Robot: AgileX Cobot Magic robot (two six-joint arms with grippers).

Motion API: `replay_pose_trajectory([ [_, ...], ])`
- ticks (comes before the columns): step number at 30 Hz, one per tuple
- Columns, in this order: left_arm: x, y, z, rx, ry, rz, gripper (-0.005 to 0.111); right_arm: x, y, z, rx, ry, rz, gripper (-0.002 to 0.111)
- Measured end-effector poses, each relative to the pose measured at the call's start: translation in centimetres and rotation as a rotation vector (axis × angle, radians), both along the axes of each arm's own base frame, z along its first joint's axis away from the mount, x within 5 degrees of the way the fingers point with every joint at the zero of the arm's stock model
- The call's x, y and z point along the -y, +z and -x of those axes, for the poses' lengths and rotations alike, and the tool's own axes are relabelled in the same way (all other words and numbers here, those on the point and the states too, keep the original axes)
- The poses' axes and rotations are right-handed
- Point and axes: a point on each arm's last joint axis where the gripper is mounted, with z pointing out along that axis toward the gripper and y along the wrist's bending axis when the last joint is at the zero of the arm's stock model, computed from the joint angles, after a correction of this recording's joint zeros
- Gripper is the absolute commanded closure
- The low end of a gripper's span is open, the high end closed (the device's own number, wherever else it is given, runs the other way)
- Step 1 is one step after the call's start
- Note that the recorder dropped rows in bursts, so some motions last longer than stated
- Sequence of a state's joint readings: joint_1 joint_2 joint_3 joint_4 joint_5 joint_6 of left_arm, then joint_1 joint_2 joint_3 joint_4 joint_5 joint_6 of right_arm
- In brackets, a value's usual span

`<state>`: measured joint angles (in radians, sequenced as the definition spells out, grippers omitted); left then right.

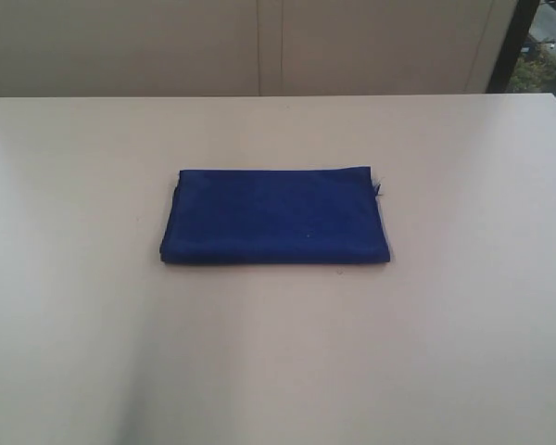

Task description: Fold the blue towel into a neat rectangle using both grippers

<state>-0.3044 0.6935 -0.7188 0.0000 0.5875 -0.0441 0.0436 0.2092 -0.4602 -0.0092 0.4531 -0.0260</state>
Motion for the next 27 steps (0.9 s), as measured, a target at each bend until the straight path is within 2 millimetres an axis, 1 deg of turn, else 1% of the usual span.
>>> replay_pose_trajectory([
  [2, 0.0, 0.0, 0.0, 0.000, 0.000, 0.000, 0.107, 0.0, -0.5, -0.1, 0.001, 0.000, 0.000, 0.108],
  [4, 0.0, 0.0, 0.0, 0.000, 0.000, 0.000, 0.107, 0.0, -1.5, -0.1, -0.013, 0.000, 0.001, 0.108],
  [10, 0.0, 0.0, 0.0, 0.000, 0.000, 0.000, 0.107, 0.0, -6.0, -0.3, -0.103, 0.003, -0.004, 0.108],
  [13, 0.0, 0.0, 0.0, 0.000, 0.000, 0.000, 0.107, 0.0, -7.8, -0.2, -0.135, 0.002, -0.003, 0.108],
  [16, 0.0, 0.0, 0.0, 0.000, 0.000, 0.000, 0.107, -0.1, -9.1, -0.1, -0.147, 0.009, -0.030, 0.108],
  [22, 0.0, 0.0, 0.0, 0.000, 0.000, 0.000, 0.107, -0.2, -9.9, 0.3, -0.106, 0.014, -0.051, 0.108],
  [27, 0.0, 0.0, 0.0, 0.000, 0.000, 0.000, 0.107, -0.2, -12.1, 0.0, -0.167, 0.013, -0.051, 0.108],
])
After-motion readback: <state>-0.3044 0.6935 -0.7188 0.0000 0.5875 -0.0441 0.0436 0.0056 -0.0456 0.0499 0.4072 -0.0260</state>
